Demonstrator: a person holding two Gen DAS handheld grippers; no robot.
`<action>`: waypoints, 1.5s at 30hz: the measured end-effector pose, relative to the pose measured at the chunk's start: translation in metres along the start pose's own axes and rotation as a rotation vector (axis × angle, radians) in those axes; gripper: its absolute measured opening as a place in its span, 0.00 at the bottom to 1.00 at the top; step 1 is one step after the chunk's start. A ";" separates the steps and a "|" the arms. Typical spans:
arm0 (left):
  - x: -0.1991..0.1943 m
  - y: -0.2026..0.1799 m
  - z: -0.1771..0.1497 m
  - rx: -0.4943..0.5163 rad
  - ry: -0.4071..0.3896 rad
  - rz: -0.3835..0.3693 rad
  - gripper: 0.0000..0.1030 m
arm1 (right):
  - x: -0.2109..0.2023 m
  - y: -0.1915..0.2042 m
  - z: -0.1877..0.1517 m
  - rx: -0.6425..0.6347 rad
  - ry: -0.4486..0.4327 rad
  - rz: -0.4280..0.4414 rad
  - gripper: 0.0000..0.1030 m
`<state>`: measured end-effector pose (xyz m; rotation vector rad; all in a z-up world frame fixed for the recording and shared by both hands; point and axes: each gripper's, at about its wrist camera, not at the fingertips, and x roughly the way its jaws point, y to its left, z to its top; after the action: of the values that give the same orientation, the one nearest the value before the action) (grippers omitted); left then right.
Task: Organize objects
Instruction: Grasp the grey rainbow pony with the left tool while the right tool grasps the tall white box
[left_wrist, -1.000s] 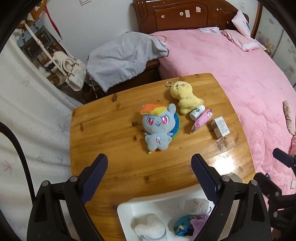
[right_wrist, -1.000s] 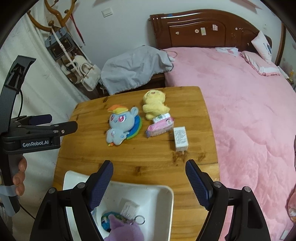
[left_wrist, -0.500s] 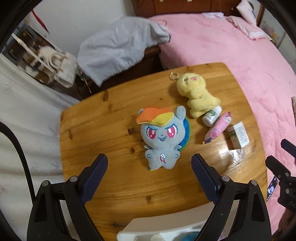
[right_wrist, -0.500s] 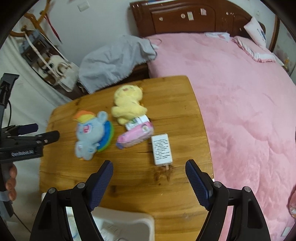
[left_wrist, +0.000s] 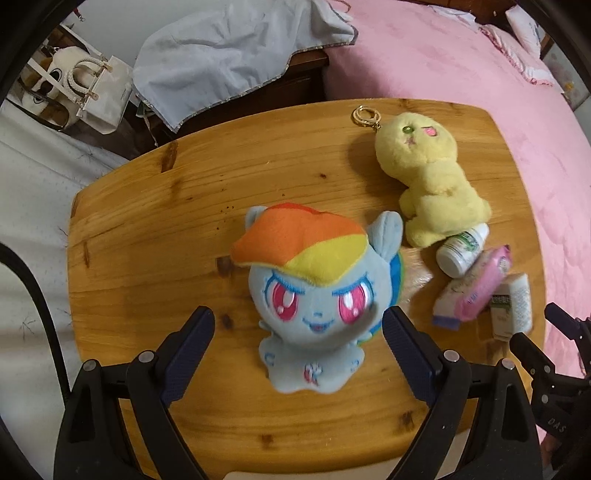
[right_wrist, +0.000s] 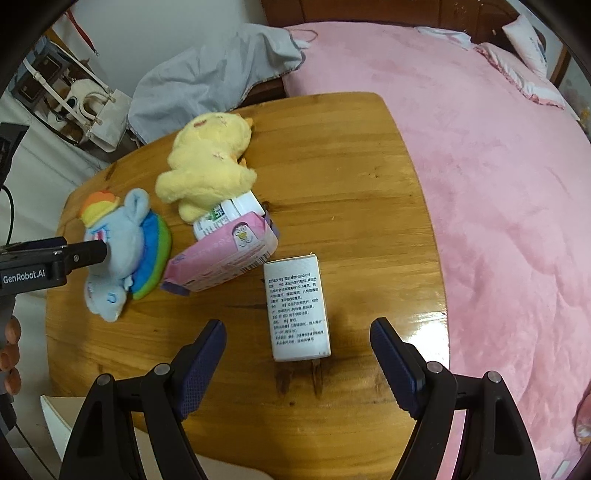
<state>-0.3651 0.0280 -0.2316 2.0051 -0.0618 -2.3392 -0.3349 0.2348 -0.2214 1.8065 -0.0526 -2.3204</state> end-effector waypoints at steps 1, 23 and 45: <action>0.003 -0.001 0.001 0.003 0.002 0.006 0.95 | 0.002 0.000 0.000 -0.002 0.003 -0.001 0.79; 0.043 -0.005 0.009 -0.134 -0.018 0.015 0.91 | 0.033 0.002 0.011 -0.025 -0.005 -0.038 0.34; -0.046 0.005 -0.031 -0.040 -0.158 0.037 0.85 | -0.060 0.021 -0.025 0.040 -0.136 0.058 0.34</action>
<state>-0.3274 0.0265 -0.1901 1.7822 -0.0575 -2.4509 -0.2943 0.2277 -0.1673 1.6390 -0.1707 -2.4137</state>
